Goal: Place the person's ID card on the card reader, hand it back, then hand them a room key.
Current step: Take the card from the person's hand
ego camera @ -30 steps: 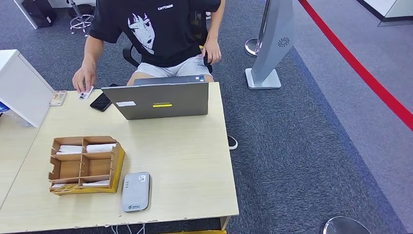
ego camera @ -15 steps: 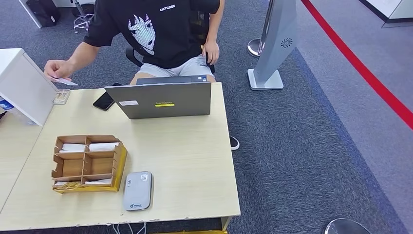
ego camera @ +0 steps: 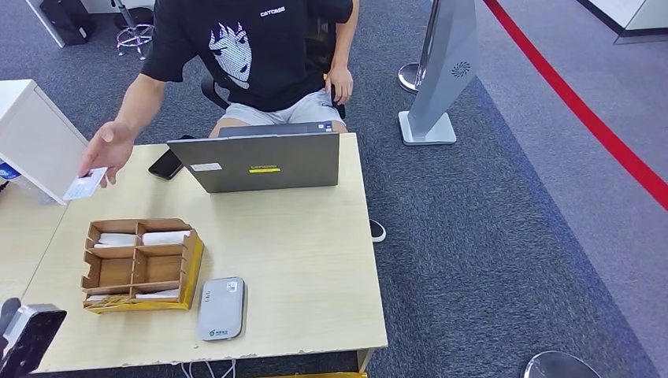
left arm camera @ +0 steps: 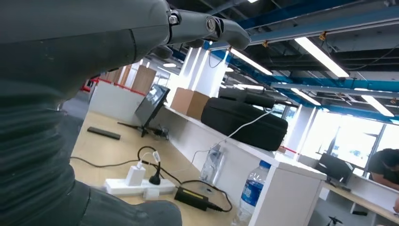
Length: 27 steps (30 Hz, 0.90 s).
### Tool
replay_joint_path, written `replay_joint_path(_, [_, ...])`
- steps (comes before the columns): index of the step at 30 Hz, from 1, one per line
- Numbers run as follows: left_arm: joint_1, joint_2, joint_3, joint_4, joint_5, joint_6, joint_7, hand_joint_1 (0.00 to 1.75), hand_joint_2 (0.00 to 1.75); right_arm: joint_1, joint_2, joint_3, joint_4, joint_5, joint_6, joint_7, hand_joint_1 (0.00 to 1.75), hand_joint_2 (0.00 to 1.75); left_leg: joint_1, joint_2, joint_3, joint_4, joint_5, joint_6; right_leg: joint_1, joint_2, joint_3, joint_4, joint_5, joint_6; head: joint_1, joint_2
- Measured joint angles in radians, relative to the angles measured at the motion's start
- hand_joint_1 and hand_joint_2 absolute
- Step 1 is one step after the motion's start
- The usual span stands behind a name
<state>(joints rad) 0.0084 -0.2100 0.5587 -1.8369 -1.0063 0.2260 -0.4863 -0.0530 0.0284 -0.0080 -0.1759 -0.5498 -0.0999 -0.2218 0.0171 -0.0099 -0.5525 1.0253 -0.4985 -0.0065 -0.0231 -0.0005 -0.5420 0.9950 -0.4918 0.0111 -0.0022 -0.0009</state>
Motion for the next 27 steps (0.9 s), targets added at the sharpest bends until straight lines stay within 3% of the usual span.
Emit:
replay_joint_path(7, [-0.111, 0.097, -0.119, 0.138, -0.249, 0.082, 0.117, 0.0, 1.75, -0.009, 0.0, 0.032, 0.0, 0.043, 0.021, 0.002, 0.0, 1.75, 0.0, 0.001, 0.0, 0.0, 0.0, 0.0, 0.0, 0.001, -0.001, 0.0, 0.0, 0.0, 0.0, 0.0])
replay_joint_path(12, [-0.139, 0.131, -0.196, 0.212, -0.336, 0.113, 0.176, 0.01, 1.75, -0.014, 0.0, 0.048, 0.0, 0.054, 0.024, -0.005, 0.0, 1.75, 0.0, 0.001, -0.001, 0.0, 0.0, 0.0, 0.0, 0.002, -0.001, 0.0, 0.0, 0.0, 0.0, 0.0])
replay_joint_path(16, [-0.136, 0.142, -0.236, 0.223, -0.349, 0.119, 0.2, 1.75, 1.75, -0.017, 0.0, 0.052, 0.0, 0.058, 0.015, -0.015, 0.0, 1.75, 0.0, 0.002, -0.001, 0.0, 0.0, 0.0, 0.0, 0.003, -0.001, 0.0, 0.0, 0.0, 0.0, 0.0])
replay_joint_path(27, [-0.093, 0.144, -0.269, 0.208, -0.309, 0.105, 0.219, 1.75, 1.75, -0.017, 0.0, 0.053, 0.002, 0.047, 0.01, -0.021, 0.0, 1.75, 0.0, 0.002, -0.001, 0.0, 0.0, 0.0, 0.0, 0.003, -0.001, 0.0, 0.0, 0.0, 0.0, 0.0])
